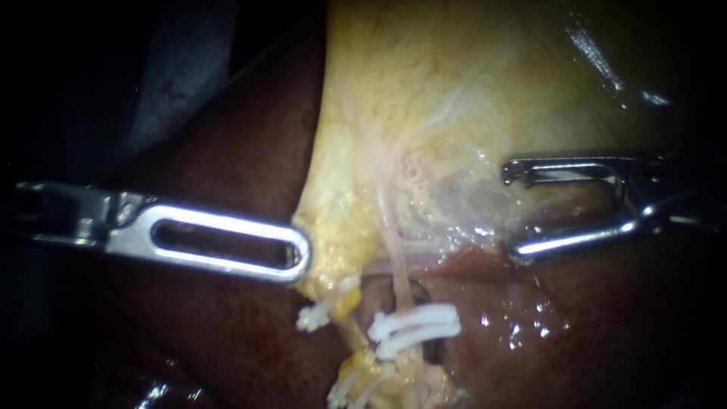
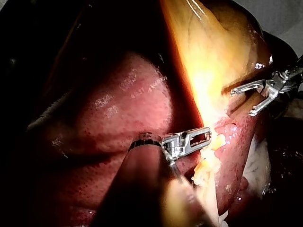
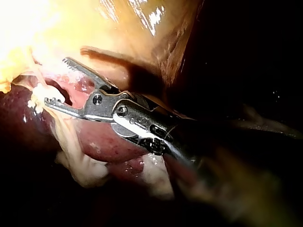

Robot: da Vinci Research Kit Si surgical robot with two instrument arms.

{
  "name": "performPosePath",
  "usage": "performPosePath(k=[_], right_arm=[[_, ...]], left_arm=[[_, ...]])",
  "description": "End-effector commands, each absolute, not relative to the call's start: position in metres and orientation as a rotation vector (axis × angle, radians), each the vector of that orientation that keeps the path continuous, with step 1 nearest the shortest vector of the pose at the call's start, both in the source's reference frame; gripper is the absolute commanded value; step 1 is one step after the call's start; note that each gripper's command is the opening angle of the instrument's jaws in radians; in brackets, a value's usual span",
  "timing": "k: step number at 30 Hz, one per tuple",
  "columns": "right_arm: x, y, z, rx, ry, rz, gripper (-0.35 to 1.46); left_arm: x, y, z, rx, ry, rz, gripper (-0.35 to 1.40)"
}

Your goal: Going back second clip right tube

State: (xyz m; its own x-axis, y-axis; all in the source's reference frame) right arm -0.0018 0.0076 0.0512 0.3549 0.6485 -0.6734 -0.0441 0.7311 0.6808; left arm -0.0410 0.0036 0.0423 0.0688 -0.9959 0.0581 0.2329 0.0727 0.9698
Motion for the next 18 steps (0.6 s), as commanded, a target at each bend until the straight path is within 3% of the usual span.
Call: performPosePath(k=[1,18], right_arm=[[-0.0017,0.0075,0.0512,0.628,1.131,0.488,0.60],[-0.0014,0.0071,0.0514,0.627,1.131,0.486,0.60]], left_arm=[[-0.0411,0.0036,0.0426,1.013,-1.021,-1.219,-0.35],[-0.0454,0.0027,0.0483,1.002,-1.019,-1.194,-0.35]])
